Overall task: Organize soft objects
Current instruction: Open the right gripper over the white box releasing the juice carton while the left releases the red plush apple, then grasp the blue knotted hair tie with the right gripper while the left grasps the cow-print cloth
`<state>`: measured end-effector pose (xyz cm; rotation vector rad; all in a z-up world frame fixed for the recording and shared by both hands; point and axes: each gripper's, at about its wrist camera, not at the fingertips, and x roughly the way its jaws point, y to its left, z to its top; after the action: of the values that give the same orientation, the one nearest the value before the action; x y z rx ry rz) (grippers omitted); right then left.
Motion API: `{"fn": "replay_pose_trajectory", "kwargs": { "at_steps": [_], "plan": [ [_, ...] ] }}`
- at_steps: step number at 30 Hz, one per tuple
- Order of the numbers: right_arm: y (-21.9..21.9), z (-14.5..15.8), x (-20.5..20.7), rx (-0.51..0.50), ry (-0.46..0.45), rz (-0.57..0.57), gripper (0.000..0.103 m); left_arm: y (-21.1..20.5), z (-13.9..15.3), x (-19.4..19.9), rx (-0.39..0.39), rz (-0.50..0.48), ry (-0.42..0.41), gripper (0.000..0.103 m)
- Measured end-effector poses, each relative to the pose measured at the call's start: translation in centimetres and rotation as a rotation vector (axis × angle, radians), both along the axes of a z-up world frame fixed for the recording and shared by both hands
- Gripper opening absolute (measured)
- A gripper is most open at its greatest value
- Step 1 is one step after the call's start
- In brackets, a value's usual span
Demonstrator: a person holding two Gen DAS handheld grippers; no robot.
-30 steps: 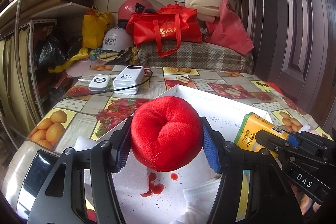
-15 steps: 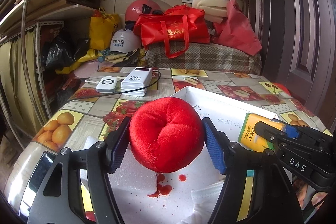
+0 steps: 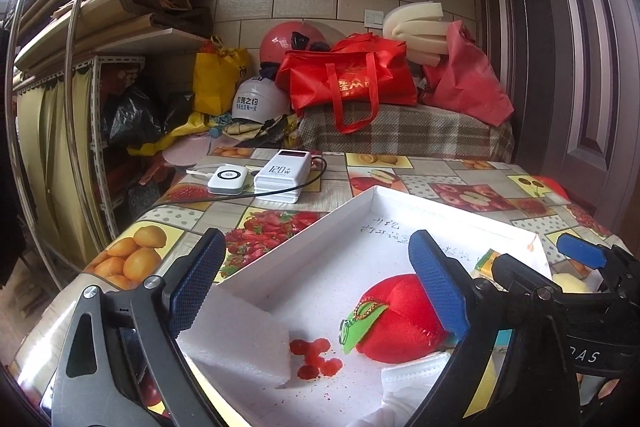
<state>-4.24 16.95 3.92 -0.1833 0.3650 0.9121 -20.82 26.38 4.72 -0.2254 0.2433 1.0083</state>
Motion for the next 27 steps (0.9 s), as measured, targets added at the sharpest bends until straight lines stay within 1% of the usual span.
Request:
{"fn": "replay_pose_trajectory", "kwargs": {
  "at_steps": [6,18,22,27],
  "plan": [
    [-0.3,0.2,-0.8,0.010,-0.045,0.006,0.103,-0.6,0.1,0.1,0.020,0.015,0.000,0.094],
    [-1.8,0.2,-2.3,0.012,-0.072,0.022,0.103,-2.1,0.2,-0.1,0.030,0.005,0.004,0.094],
    [-2.2,-0.1,-2.9,-0.019,-0.070,0.037,0.103,-3.1,0.1,-0.5,0.025,-0.003,-0.005,0.094],
    [-3.3,-0.5,-4.4,-0.072,-0.094,0.082,0.103,-4.8,0.1,-0.3,0.015,-0.050,0.004,0.094]
  ]
}}
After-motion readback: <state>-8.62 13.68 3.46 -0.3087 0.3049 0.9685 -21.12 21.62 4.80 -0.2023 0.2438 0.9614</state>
